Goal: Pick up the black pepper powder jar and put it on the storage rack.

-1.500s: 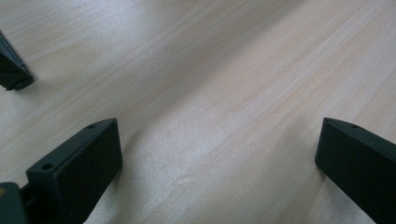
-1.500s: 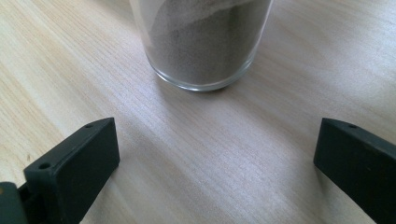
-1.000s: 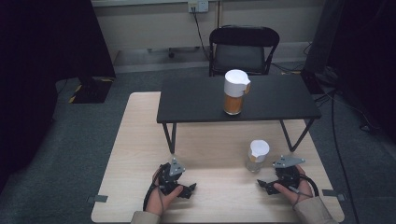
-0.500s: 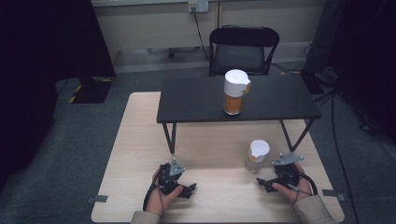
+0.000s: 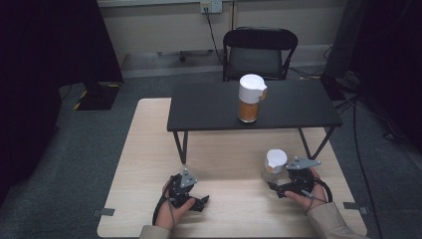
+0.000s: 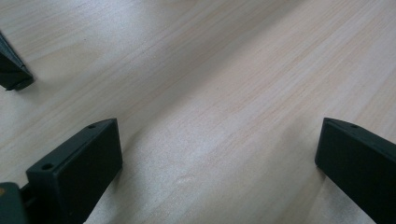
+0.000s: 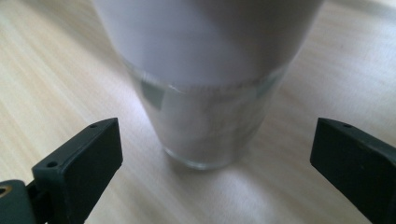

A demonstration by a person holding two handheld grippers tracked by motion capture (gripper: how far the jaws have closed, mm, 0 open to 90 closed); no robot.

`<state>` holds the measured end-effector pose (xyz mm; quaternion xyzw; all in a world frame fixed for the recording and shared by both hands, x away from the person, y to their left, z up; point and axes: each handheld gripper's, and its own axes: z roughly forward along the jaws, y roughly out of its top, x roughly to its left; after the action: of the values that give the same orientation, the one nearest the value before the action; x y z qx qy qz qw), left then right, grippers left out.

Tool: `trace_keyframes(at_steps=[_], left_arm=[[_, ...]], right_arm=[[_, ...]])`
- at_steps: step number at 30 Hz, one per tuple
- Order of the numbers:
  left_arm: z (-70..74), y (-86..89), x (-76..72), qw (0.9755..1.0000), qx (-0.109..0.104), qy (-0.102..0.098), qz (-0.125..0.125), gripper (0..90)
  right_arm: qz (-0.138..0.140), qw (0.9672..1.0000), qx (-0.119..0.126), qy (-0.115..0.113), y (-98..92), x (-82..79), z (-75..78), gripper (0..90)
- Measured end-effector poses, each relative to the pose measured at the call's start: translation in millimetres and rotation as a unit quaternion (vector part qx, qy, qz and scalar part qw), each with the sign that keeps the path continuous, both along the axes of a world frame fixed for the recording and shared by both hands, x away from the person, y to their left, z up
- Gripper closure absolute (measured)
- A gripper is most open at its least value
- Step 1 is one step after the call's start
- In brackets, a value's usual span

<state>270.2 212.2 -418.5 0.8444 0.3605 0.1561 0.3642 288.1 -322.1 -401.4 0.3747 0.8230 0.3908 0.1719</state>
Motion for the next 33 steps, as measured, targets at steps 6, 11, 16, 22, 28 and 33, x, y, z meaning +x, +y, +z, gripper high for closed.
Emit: trace_keyframes(at_steps=[6,11,16,22,28,33], left_arm=[[0.0,0.0,0.0,1.0,0.0,0.0,0.0,0.0],[0.1,-0.1,0.1,1.0,0.0,0.0,0.0,0.0],[0.1,-0.1,0.1,1.0,0.0,0.0,0.0,0.0],[0.1,-0.1,0.1,1.0,0.0,0.0,0.0,0.0],[0.1,-0.1,0.1,1.0,0.0,0.0,0.0,0.0],[0.1,-0.1,0.1,1.0,0.0,0.0,0.0,0.0]], right_arm=[[0.002,0.9994,0.031,-0.014,-3.7,1.3,-3.2,4.4],[0.007,0.9988,0.041,-0.024,-3.1,4.6,-2.0,9.9],[0.008,0.998,0.05,-0.036,0.5,6.1,0.1,16.4],[0.012,0.9974,0.049,-0.051,4.0,4.6,0.2,29.2],[0.021,0.9972,0.042,-0.059,3.1,4.4,0.6,30.1],[0.027,0.9974,0.028,-0.06,3.9,4.6,5.3,30.1]])
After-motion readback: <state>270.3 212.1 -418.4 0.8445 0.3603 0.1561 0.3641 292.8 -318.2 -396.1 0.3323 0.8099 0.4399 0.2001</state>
